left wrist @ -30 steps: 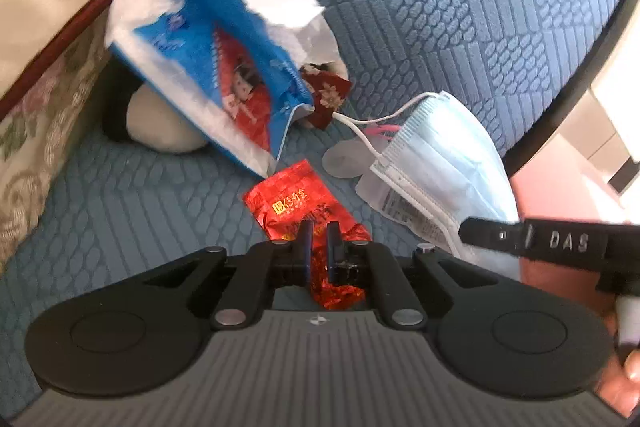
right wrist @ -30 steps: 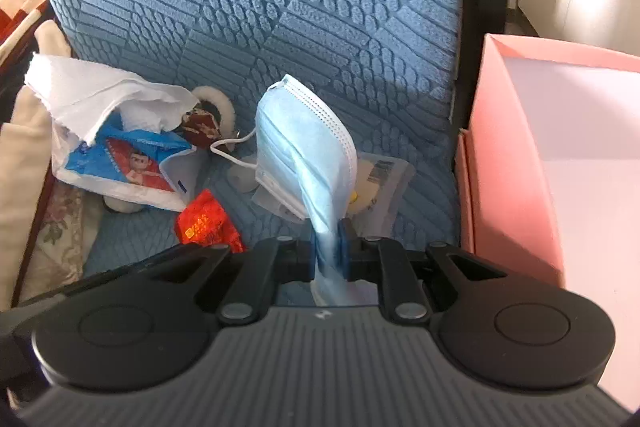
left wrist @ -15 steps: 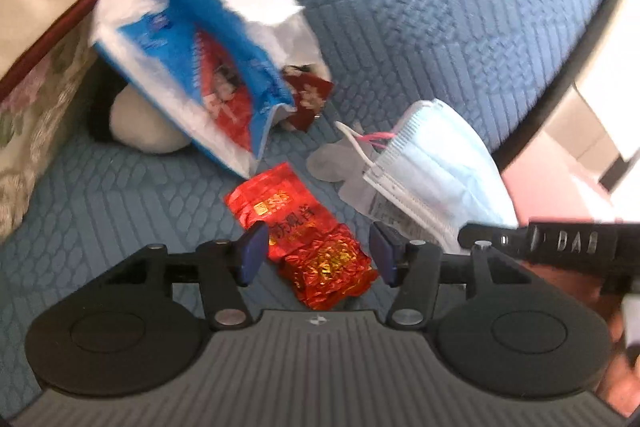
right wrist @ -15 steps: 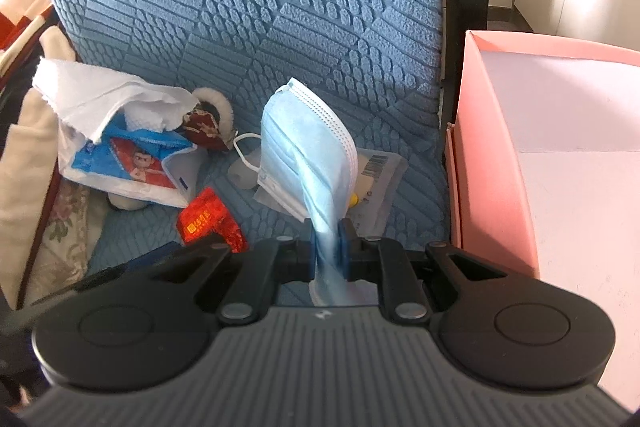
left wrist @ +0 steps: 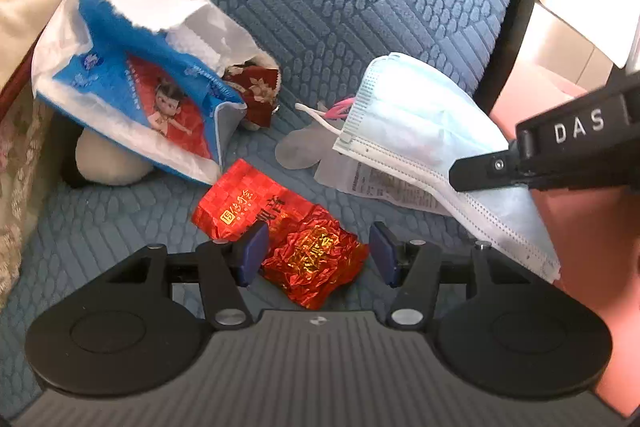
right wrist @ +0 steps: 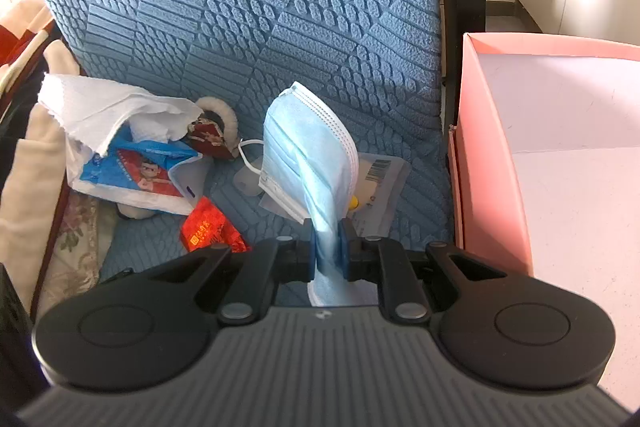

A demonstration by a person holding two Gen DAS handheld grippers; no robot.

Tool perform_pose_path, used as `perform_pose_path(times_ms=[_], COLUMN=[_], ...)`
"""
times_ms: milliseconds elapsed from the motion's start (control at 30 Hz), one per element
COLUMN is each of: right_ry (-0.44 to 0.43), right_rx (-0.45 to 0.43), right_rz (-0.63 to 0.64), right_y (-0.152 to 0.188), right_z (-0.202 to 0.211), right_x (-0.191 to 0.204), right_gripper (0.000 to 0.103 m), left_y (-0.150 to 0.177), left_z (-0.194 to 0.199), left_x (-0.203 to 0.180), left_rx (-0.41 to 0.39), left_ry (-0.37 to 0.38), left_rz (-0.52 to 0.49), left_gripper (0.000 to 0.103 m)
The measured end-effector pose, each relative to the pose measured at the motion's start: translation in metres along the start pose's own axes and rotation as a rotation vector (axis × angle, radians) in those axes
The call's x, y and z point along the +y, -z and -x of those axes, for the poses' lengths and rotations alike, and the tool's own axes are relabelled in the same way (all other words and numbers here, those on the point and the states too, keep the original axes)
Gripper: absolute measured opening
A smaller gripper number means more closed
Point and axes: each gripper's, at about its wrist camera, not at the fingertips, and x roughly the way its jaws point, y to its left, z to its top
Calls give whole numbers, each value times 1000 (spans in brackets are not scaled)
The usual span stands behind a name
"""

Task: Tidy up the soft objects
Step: 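Close the left gripper on the red tea packet while the right gripper holds the mask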

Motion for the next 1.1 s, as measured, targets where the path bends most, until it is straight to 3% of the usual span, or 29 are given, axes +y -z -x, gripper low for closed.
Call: perform_pose_path(times_ms=[133,200,267,433,567,767,1100], right_ry=[8,9,9,9,7,1,16], right_rx=[1,4,8,12,14,15,15], right_rz=[7,10,12,16,15,18,18], right_y=[0,0,1,0,0,-1,6], right_z=[-1,-2,-3,-4,-4,-5,-2], right_x=[1,2,2,3,3,2,3], right_gripper=[17,17,17,17,17,17,16], left_y=[1,2,2,9,8,1,-7], left_z=[-1,-2,-5,-7,-6,-1,18], left_x=[2,-2,-10,-20,-13,-1,20], left_rx=[7,16,42,32,16,16,-8], left_ry=[3,11,24,-12,-27,-13,2], left_rz=[21,-13,-77,-150,-93,1,156], left_gripper=[62,62,70,69,56,46,44])
